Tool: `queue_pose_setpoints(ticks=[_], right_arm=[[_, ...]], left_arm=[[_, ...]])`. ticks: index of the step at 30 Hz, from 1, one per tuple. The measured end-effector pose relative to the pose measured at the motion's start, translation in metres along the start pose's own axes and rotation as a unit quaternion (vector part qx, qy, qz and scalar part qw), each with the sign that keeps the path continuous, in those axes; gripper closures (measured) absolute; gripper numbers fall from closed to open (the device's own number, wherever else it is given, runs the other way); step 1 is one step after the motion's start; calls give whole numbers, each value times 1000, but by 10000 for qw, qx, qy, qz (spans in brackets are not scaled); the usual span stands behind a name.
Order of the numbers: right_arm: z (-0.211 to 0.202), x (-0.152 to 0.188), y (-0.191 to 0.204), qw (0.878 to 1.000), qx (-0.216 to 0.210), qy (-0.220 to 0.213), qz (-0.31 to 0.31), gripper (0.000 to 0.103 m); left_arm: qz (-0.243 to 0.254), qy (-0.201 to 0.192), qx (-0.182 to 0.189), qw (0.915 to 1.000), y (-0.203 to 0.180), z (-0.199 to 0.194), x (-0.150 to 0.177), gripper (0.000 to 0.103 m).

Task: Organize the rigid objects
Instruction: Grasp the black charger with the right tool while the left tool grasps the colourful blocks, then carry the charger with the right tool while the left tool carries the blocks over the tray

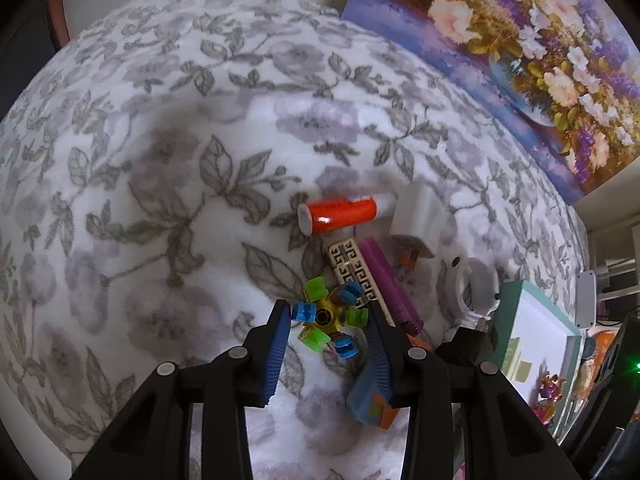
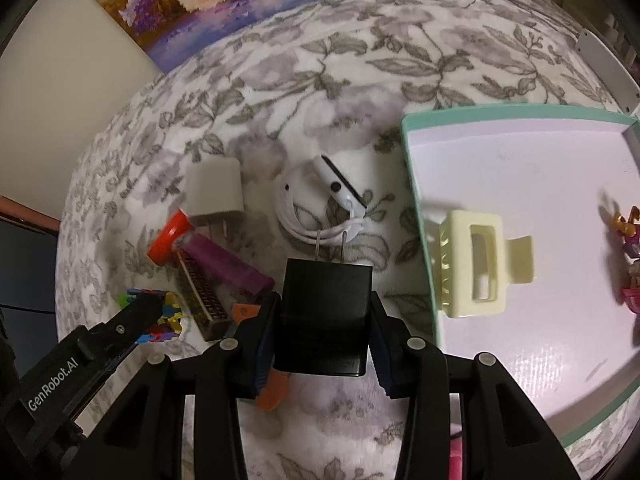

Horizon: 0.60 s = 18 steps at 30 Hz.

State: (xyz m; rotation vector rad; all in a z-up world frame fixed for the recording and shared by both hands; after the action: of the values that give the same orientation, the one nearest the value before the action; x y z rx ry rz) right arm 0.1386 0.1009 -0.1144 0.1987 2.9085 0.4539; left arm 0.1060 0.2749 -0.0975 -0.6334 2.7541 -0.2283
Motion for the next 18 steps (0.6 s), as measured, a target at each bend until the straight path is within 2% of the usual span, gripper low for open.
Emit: queue_pose_setpoints(ticks=[4, 8, 18], right_arm=[[-20, -8, 0, 9998, -57, -170, 19, 60], [-40, -17, -12, 9993, 107, -348, 115, 60], [-72, -40, -74, 9948, 564, -704, 481, 60]], left_arm=[[49, -203, 11, 9998, -4, -17, -7, 62], [101, -410, 35, 9991, -10, -35, -12, 62], [464, -728, 121, 9962, -51, -64, -10, 62]])
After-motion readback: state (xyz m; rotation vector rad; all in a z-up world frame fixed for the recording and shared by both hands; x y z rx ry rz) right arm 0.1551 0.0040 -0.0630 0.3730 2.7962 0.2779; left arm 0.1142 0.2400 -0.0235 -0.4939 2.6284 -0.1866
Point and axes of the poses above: each gripper's, at about its wrist camera, not at the fingertips, and z roughly the way its jaws point, y to its left, x to its underside, the point moved 6 cm from there along z, roughly the way its jaws point, and after that the axes turned 6 degrees about z, right-handed, at the moved point
